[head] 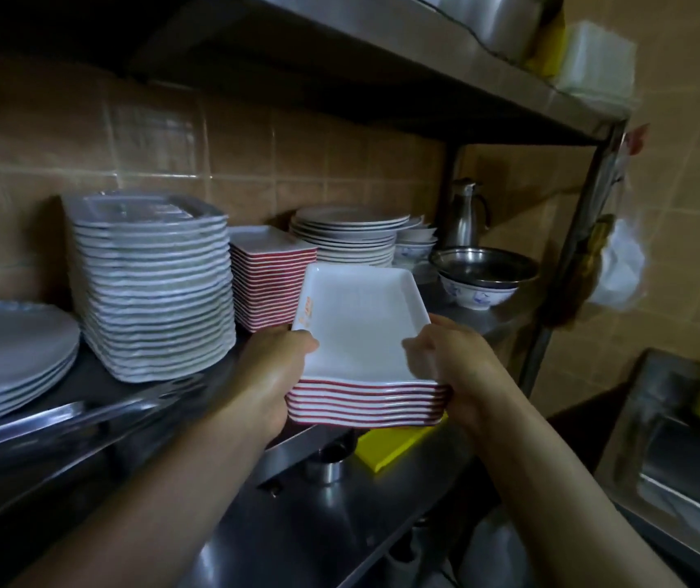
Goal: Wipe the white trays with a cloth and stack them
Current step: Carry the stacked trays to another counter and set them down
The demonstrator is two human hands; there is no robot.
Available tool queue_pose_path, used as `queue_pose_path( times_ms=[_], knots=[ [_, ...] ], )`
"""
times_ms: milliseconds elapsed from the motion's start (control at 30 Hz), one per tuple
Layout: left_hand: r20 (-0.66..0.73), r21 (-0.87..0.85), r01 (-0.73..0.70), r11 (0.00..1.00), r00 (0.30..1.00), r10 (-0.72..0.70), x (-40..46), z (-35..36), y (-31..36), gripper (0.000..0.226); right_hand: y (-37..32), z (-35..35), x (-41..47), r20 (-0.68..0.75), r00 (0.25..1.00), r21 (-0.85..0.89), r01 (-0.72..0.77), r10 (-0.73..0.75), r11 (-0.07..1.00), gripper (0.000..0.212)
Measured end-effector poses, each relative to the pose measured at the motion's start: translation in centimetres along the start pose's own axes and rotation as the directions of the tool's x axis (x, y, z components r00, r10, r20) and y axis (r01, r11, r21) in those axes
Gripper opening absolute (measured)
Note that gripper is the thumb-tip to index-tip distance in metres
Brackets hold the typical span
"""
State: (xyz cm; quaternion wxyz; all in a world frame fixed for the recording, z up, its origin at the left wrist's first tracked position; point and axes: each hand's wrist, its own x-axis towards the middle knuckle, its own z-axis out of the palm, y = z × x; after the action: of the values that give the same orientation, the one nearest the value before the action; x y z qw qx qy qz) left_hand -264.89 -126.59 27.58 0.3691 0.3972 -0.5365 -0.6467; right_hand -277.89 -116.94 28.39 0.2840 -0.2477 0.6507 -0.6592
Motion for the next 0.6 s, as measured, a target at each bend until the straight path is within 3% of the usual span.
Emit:
queue_pose_path(
  times_ms=[167, 267, 600],
  knots=[
    [-0.086, -0.006, 0.013, 1.0, 0.996, -0.014, 3.9, 1.5, 1.3, 0.027, -1.1, 0.4, 5.5, 0.103, 0.995, 0.038, -0.012, 0.008, 0.999, 0.018],
    [-0.165, 0.012, 0.008, 1.0, 0.986, -0.006, 6.3, 2.7, 1.9, 0.026, -1.5, 0.1, 9.6, 0.231, 0.972, 0.022, -0.051, 0.044, 0.998, 0.025],
    [-0.379, -0.059, -0.055, 0.997, 0.925, 0.028, 12.6, 6.5, 6.0, 0.017, -5.8, 2.0, 21.9, 0.49, 0.87, 0.029, 0.041, -0.05, 0.999, 0.017]
  ],
)
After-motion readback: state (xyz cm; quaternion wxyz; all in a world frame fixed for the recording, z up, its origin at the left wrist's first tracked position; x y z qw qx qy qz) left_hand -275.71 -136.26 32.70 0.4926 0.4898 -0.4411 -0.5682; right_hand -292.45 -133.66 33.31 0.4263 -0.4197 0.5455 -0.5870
